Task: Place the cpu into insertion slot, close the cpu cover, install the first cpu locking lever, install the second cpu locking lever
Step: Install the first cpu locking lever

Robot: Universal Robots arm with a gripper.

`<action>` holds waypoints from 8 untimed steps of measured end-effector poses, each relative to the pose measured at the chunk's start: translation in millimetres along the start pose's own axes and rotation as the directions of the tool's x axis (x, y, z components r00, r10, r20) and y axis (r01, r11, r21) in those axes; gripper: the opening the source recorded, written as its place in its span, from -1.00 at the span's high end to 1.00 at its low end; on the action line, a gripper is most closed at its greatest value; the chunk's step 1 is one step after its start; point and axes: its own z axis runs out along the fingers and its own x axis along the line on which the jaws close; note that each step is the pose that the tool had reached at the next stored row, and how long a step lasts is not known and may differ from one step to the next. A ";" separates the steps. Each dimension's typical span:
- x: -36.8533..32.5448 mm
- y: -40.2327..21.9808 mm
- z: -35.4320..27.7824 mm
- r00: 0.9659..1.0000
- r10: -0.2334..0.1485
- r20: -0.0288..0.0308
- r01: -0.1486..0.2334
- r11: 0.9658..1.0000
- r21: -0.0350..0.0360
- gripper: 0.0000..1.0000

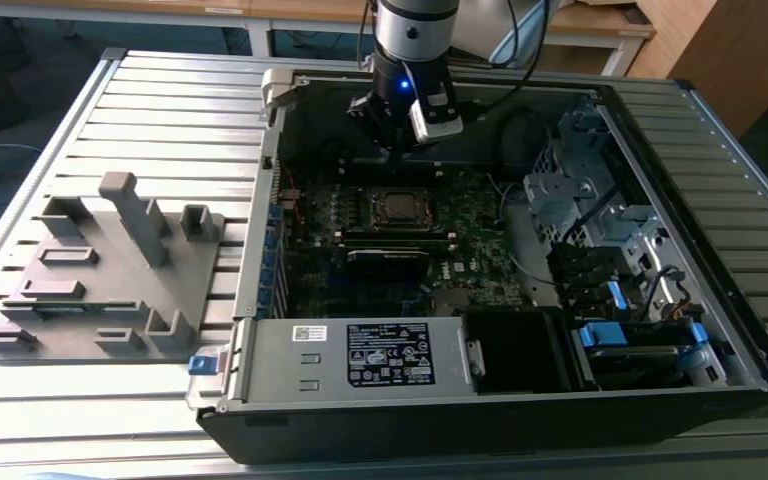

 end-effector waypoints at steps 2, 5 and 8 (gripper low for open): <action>0.0 0.0 0.0 1.000 -0.001 0.000 0.001 1.000 0.000 0.79; 0.0 0.0 0.1 1.000 -0.022 -0.001 0.022 1.000 0.000 0.79; 0.0 0.0 0.1 1.000 -0.024 -0.001 0.024 1.000 0.000 0.79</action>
